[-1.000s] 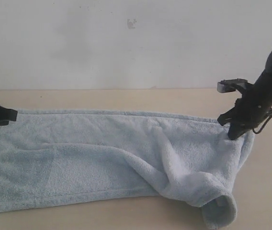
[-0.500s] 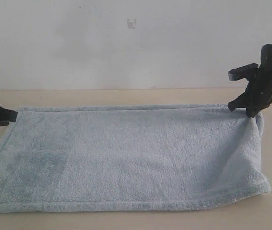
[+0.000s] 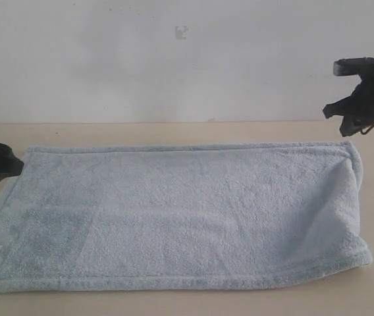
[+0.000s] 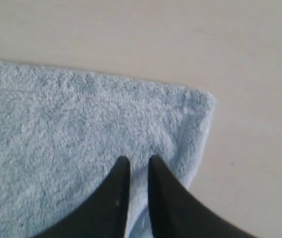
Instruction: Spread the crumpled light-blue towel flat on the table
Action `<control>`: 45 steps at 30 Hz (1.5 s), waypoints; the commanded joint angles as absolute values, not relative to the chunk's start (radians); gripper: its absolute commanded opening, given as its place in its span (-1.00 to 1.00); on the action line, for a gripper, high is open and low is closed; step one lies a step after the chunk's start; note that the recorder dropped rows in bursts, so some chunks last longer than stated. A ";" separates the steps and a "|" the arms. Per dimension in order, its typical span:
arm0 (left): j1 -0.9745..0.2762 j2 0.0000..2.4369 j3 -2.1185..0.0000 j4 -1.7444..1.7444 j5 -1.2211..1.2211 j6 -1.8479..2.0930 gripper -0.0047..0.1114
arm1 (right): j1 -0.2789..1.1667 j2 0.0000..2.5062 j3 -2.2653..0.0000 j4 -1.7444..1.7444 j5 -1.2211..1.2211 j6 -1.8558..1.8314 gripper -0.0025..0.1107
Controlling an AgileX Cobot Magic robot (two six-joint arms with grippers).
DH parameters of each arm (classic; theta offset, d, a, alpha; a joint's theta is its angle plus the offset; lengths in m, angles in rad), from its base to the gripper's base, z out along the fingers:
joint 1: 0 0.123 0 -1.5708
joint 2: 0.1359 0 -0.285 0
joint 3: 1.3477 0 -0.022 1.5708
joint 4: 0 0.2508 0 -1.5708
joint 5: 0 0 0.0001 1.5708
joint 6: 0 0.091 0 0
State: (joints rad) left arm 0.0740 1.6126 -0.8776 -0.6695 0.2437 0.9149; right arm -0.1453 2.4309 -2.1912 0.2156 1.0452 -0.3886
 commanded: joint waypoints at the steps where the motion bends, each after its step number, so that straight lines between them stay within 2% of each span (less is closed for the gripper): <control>1: 0.069 1.612 -0.881 -0.699 0.239 0.921 0.11 | -0.217 2.417 -2.184 0.258 1.187 -0.400 -0.22; 3: 0.069 1.612 -0.881 -0.699 0.239 0.921 0.11 | -0.242 2.406 -2.139 0.261 1.213 -0.406 -0.02; 4: 0.069 1.612 -0.881 -0.699 0.237 0.921 0.11 | -0.255 2.402 -2.115 0.269 1.216 -0.412 0.00; 11: 0.069 1.612 -0.881 -0.726 0.235 0.921 0.11 | -0.340 2.257 -1.793 0.532 1.165 -0.581 0.00; 19: 0.069 1.612 -0.881 -0.752 0.233 0.923 0.11 | -0.338 2.057 -1.333 0.754 0.994 -0.781 0.00; 25: 0.069 1.612 -0.881 -0.774 0.236 0.923 0.11 | -0.327 2.027 -1.195 0.762 0.888 -0.802 0.00; 29: 0.069 1.612 -0.881 -0.777 0.248 0.923 0.11 | -0.256 2.027 -1.186 0.766 0.857 -0.822 -0.02; 32: 0.069 1.612 -0.881 -0.777 0.256 0.923 0.10 | -0.182 2.027 -1.186 0.735 0.809 -0.809 -0.22; 36: 0.069 1.612 -0.881 -0.777 0.262 0.923 0.10 | -0.109 2.021 -1.186 0.716 0.747 -0.776 -0.68; 39: 0.069 1.612 -0.881 -0.777 0.262 0.923 0.10 | -0.064 1.990 -1.188 0.723 0.735 -0.771 -0.85; 45: 0.069 1.612 -0.881 -0.799 0.255 0.923 0.10 | 0.076 1.945 -1.188 0.723 0.706 -0.794 -0.75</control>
State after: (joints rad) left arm 0.0740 1.6126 -0.8776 -0.7749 0.2561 0.9192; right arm 0.0154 1.9629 -1.1873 0.7203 0.7082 -0.7799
